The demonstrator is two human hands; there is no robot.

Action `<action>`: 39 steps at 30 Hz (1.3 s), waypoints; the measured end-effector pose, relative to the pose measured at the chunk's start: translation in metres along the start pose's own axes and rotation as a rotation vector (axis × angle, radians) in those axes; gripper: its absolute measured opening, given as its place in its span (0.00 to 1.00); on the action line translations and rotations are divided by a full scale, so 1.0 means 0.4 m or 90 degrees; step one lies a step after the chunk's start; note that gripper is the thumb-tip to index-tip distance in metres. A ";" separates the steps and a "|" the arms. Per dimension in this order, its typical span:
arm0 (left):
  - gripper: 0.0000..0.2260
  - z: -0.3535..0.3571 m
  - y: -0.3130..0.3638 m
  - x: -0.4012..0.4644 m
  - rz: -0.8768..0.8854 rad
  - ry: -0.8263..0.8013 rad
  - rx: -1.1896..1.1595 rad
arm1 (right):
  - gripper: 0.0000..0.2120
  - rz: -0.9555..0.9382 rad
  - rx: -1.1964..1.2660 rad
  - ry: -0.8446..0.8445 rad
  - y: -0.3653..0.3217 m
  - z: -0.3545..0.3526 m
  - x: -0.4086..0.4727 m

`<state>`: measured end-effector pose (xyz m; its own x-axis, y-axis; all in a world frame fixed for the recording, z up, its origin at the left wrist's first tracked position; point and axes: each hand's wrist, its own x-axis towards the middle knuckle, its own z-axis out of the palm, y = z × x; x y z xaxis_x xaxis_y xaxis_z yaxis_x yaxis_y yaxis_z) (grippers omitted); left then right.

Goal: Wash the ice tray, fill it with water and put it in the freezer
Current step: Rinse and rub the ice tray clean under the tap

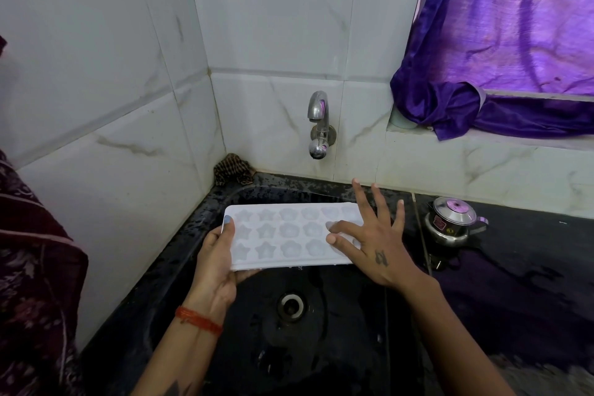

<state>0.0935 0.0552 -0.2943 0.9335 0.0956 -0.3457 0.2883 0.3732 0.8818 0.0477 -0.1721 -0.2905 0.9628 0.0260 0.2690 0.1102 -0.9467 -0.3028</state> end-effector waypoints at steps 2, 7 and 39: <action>0.09 -0.002 0.000 0.001 -0.005 -0.002 0.000 | 0.42 -0.002 0.001 0.003 0.002 0.001 0.001; 0.11 -0.003 -0.001 0.006 -0.016 -0.003 0.002 | 0.42 0.008 -0.010 0.012 0.006 0.003 0.001; 0.08 0.011 -0.003 0.003 -0.001 -0.003 0.003 | 0.42 -0.036 -0.095 -0.028 -0.053 0.000 0.020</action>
<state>0.0953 0.0509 -0.2943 0.9342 0.0903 -0.3451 0.2903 0.3696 0.8827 0.0532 -0.1519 -0.2819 0.9662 0.0919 0.2410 0.1301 -0.9805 -0.1476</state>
